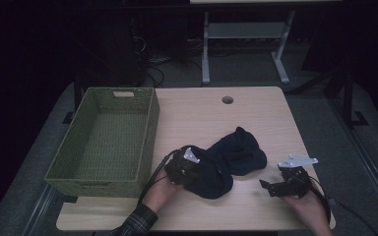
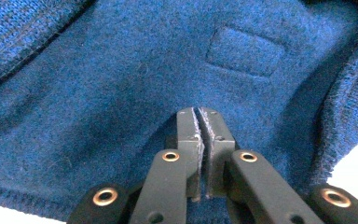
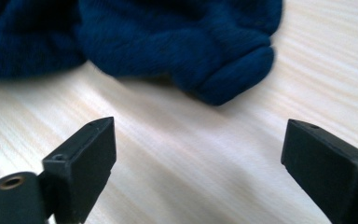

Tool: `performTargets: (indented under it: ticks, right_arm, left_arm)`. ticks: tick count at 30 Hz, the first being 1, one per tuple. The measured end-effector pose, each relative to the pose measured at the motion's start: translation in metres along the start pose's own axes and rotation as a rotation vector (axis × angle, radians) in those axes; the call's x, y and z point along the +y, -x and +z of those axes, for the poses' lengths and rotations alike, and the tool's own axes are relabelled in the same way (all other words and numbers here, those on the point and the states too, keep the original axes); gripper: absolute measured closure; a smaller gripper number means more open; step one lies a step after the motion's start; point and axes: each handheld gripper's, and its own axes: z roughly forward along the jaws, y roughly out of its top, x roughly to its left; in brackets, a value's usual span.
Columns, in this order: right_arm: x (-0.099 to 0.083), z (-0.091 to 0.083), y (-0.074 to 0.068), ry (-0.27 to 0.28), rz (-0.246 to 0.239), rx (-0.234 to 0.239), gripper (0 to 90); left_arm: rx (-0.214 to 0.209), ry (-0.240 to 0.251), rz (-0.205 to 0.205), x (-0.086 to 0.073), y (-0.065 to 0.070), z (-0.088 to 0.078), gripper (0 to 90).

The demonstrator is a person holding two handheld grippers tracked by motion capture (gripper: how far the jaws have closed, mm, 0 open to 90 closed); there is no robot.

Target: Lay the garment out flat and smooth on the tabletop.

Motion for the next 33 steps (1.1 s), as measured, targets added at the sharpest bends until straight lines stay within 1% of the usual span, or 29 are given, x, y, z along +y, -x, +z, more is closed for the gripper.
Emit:
performTargets:
  ticks: [1, 2, 3, 6, 7, 9, 10, 12, 13, 15, 16, 18, 19, 20, 21, 23, 24, 25, 26, 27, 28, 29, 30, 32, 33]
  right_arm:
    - [0.003, -0.003, 0.005, 0.012, 0.017, 0.000, 14.3]
    - [0.003, -0.003, 0.005, 0.012, 0.017, 0.000, 14.3]
    - [0.006, -0.004, 0.010, 0.024, 0.021, -0.008, 15.0]
    - [0.010, -0.004, 0.014, 0.029, 0.028, -0.010, 15.5]
    - [0.014, -0.003, 0.016, 0.033, 0.030, -0.013, 17.3]
    - [0.018, -0.002, 0.020, 0.042, 0.034, -0.013, 19.1]
    - [0.020, -0.001, 0.023, 0.042, 0.039, -0.012, 19.2]
    - [0.026, 0.000, 0.027, 0.048, 0.047, -0.016, 20.4]
    - [0.032, 0.001, 0.031, 0.062, 0.053, -0.017, 22.0]
    - [0.034, 0.002, 0.033, 0.064, 0.052, -0.020, 22.0]
    - [0.039, 0.005, 0.036, 0.060, 0.056, -0.029, 22.0]
    - [0.042, 0.006, 0.038, 0.060, 0.062, -0.027, 22.2]
    - [0.045, 0.008, 0.039, 0.067, 0.068, -0.026, 23.1]
    - [0.047, 0.010, 0.041, 0.075, 0.072, -0.023, 23.3]
    - [0.050, 0.012, 0.042, 0.069, 0.082, -0.020, 23.2]
    - [0.059, 0.020, 0.044, 0.051, 0.076, -0.030, 23.4]
    - [0.059, 0.020, 0.044, 0.051, 0.076, -0.030, 23.4]
    - [0.064, 0.024, 0.046, 0.042, 0.088, -0.025, 24.3]
    - [0.064, 0.024, 0.046, 0.042, 0.088, -0.025, 24.3]
    - [0.067, 0.027, 0.047, 0.032, 0.089, -0.023, 24.4]
    - [0.071, 0.029, 0.048, 0.015, 0.089, -0.023, 24.4]
    - [0.077, 0.033, 0.050, 0.002, 0.092, -0.020, 25.6]
    - [0.077, 0.033, 0.050, 0.002, 0.092, -0.020, 25.6]
    - [0.083, 0.038, 0.051, -0.020, 0.089, -0.018, 25.8]
    - [0.084, 0.040, 0.052, -0.018, 0.079, -0.021, 26.9]
  left_arm:
    - [-0.005, 0.000, -0.005, 0.000, -0.001, 0.000, 87.1]
    - [-0.005, 0.000, -0.005, 0.000, -0.001, 0.000, 87.1]
    - [-0.005, 0.000, -0.004, 0.000, -0.001, 0.000, 87.1]
    - [-0.005, 0.004, -0.004, -0.001, 0.000, 0.000, 87.1]
    - [-0.005, 0.004, -0.004, -0.001, -0.001, 0.000, 87.1]
    - [-0.005, 0.013, -0.016, -0.001, 0.000, 0.001, 87.1]
    - [-0.007, 0.007, -0.009, -0.001, -0.001, 0.000, 87.1]
    - [-0.009, 0.006, -0.011, -0.001, -0.001, 0.000, 87.1]
    - [-0.010, 0.007, -0.012, -0.001, -0.002, 0.000, 87.1]
    - [-0.011, 0.006, -0.017, -0.001, -0.002, 0.000, 87.1]
    - [-0.012, 0.010, -0.023, -0.001, -0.002, 0.000, 87.1]
    - [-0.011, 0.011, -0.025, -0.001, -0.002, 0.000, 87.1]
    - [-0.011, 0.006, -0.018, -0.001, -0.002, 0.000, 87.1]
    - [-0.012, 0.011, -0.024, -0.001, -0.002, 0.000, 87.1]
    - [-0.013, 0.010, -0.023, -0.001, -0.002, 0.000, 87.1]
    - [-0.018, 0.011, -0.024, -0.001, -0.003, 0.000, 87.0]
    - [-0.018, 0.011, -0.024, -0.001, -0.003, 0.000, 87.0]
    - [-0.021, 0.006, -0.018, -0.001, -0.003, 0.000, 87.0]
    - [-0.022, 0.007, -0.019, -0.001, -0.004, 0.000, 87.0]
    - [-0.022, 0.006, -0.016, -0.001, -0.004, 0.000, 87.0]
    - [-0.025, 0.010, -0.022, -0.001, -0.004, 0.000, 86.9]
    - [-0.027, 0.007, -0.019, -0.001, -0.004, 0.000, 86.9]
    - [-0.029, 0.010, -0.022, -0.001, -0.004, 0.000, 86.9]
    - [-0.031, 0.009, -0.018, -0.001, -0.005, 0.000, 86.9]
    - [-0.031, 0.009, -0.017, -0.001, -0.005, 0.000, 86.9]
